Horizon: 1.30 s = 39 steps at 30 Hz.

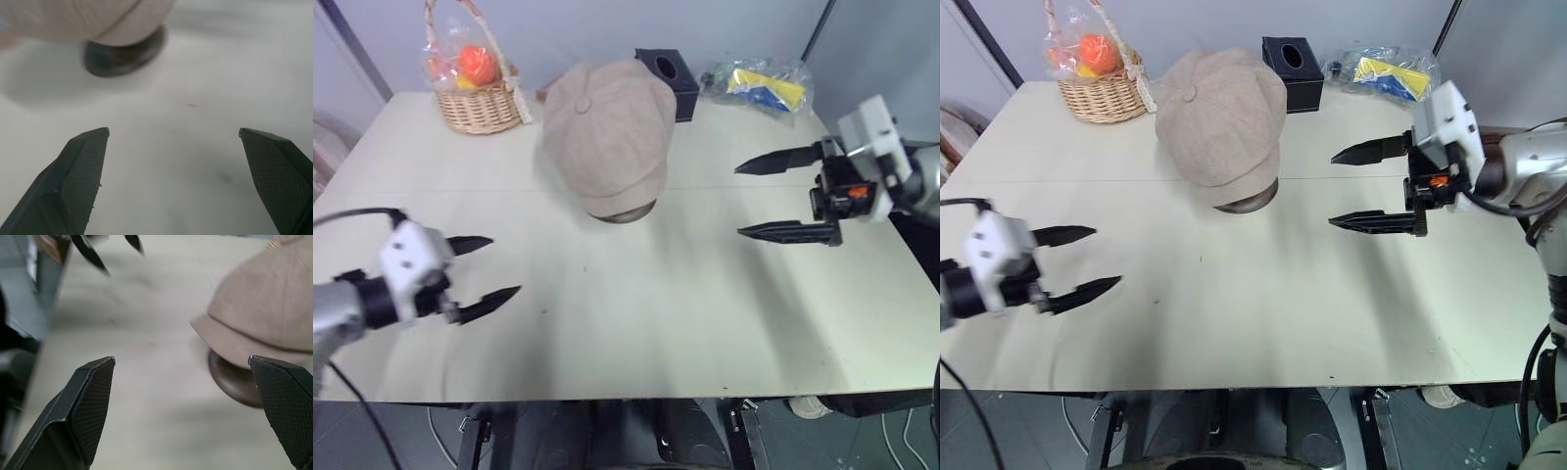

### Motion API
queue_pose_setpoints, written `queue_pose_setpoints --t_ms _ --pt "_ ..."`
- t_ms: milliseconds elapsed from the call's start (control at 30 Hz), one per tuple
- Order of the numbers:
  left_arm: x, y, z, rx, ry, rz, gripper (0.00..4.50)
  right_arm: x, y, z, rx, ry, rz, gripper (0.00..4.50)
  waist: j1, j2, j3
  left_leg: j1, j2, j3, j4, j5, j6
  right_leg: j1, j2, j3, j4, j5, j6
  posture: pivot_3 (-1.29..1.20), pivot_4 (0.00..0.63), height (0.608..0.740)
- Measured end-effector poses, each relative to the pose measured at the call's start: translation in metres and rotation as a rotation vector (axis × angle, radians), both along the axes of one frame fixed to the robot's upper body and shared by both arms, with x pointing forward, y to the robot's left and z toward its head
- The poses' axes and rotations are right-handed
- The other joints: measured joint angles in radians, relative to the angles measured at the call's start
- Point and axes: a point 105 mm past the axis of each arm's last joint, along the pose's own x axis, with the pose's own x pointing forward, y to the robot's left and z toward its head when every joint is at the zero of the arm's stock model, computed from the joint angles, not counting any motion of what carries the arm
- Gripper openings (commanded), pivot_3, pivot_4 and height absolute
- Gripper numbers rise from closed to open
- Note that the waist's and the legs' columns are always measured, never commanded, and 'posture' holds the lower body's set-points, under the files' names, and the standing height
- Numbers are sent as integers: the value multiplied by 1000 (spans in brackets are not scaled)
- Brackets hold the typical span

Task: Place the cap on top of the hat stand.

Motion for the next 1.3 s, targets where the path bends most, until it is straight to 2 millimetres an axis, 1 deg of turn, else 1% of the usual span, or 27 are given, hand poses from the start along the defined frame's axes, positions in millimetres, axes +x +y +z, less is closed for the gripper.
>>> queue_pose_setpoints --t_ms 67,133,233,333,433,600,633,767,933,967,1000,1033,1133,1167,1200,1233,1300 --pt "7 -14 -12 57 -98 22 4500 -5 0 13 19 19 11 4477 3 0 0 -1 0 0 0 0 0 0 0 0 -1 0 0 0 150 740" --pt "17 -21 -10 149 -266 53 4500 -11 -2 22 25 47 10 4477 6 0 0 -1 0 0 0 0 0 0 0 0 -2 0 0 0 150 740" --pt "34 -29 -1 200 -479 114 4500 -14 -3 24 27 86 7 4477 8 0 -1 -1 0 0 0 0 0 1 0 0 -3 1 0 0 150 740" --pt "47 -44 -6 254 -605 111 4500 -11 -6 23 10 91 -28 4477 7 1 -1 -2 0 1 0 0 1 1 0 0 -4 2 2 0 150 740" --pt "59 -67 -13 246 -668 82 4500 -5 -14 22 -31 70 -103 4477 8 2 -1 -2 -1 2 0 -1 1 0 0 0 -4 3 3 0 150 740" --pt "73 -114 -10 127 -708 12 4500 2 -21 21 -46 56 -166 4477 7 2 -1 -2 -1 1 0 -1 1 0 2 0 -4 4 5 0 150 740" --pt "74 -121 -9 115 -718 -1 4500 3 -22 21 -49 51 -175 4477 5 2 -1 -2 -1 2 0 -1 1 0 2 0 -4 4 5 0 150 740" --pt "86 -132 -6 122 -766 7 4500 5 -24 19 -51 51 -199 4477 5 3 -2 -2 -1 2 1 -1 2 0 3 0 -3 4 6 0 150 740" --pt "95 -140 -18 152 -797 24 4500 7 -26 21 -50 28 -221 4477 7 3 -2 -2 -2 2 1 -1 2 0 2 -1 -3 4 6 0 150 740" --pt "96 -140 -21 157 -794 26 4081 7 -26 20 -55 22 -224 4500 7 3 -2 -2 -2 2 1 -1 2 0 2 -1 -3 4 6 0 150 740" --pt "96 -140 -22 161 -792 25 3950 7 -27 20 -58 18 -225 4500 6 3 -2 -2 -2 2 1 -1 2 0 2 -1 -3 4 6 0 150 740" --pt "96 -140 -23 166 -797 18 3584 7 -27 20 -62 15 -226 4500 6 3 -2 -2 -2 2 1 -1 2 0 2 -1 -3 4 6 0 150 740" --pt "94 -140 -22 170 -813 -1 2030 8 -30 22 -73 -3 -240 4500 6 3 -2 -2 -2 1 1 -1 2 0 2 -1 -3 4 6 0 150 740" --pt "93 -139 -22 174 -816 -6 1591 9 -31 22 -73 -6 -243 4500 6 3 -2 -2 -2 1 1 -1 2 0 2 -1 -3 4 6 0 150 740" --pt "93 -138 -22 182 -819 -8 986 9 -31 22 -73 -9 -244 4500 6 3 -2 -2 -2 1 1 -1 2 0 2 -1 -3 4 6 0 150 740" --pt "93 -135 -22 193 -824 -12 574 9 -31 23 -74 -15 -244 4500 6 3 -2 -2 -1 1 1 -1 2 0 2 -1 -3 4 6 0 150 740" --pt "93 -130 -15 200 -853 -10 574 10 -31 23 -76 -29 -247 4500 6 3 -2 -2 -1 1 1 -1 2 0 2 -1 -3 4 6 0 150 740"
